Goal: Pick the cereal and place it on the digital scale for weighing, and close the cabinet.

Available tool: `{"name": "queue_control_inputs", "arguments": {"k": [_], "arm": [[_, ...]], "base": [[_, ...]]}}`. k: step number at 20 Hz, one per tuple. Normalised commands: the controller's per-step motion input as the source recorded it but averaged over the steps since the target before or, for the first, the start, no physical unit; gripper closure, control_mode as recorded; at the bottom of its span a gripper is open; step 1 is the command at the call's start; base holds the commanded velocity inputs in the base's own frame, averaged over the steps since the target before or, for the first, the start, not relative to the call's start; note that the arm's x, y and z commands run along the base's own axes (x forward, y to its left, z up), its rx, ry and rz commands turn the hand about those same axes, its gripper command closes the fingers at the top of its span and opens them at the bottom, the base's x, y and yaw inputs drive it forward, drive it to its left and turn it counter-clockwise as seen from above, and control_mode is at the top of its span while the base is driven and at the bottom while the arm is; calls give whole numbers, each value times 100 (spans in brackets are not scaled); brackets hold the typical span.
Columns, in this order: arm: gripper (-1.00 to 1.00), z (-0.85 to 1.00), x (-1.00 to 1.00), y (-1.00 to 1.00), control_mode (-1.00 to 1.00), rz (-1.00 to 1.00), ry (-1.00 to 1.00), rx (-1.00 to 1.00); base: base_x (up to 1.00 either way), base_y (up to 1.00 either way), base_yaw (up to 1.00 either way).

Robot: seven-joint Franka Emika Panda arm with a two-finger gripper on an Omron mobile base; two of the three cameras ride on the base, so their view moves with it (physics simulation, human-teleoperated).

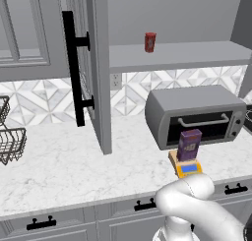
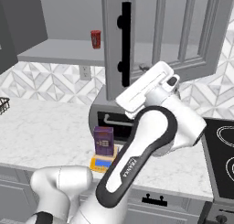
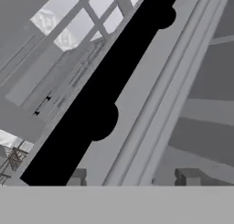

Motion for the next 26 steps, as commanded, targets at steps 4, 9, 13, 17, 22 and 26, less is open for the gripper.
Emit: {"name": "queue_control_inputs", "arguments": {"k": [4, 9, 13, 17, 22, 26], "arm": [[-100, -46, 82, 91, -100, -22, 31, -60], [-100, -62, 99, 64, -100, -8, 8, -28], [-100, -28, 64, 0, -100, 0, 0, -2], [-100, -12, 96, 0, -100, 0, 2, 0], [-100, -26, 97, 0, -100, 0, 0, 0], [-100, -25, 81, 0, -100, 0, -1, 0]], "base": [[0, 0, 0], [0, 0, 0], [0, 0, 0], [0, 0, 0], [0, 0, 0], [0, 0, 0]]}}
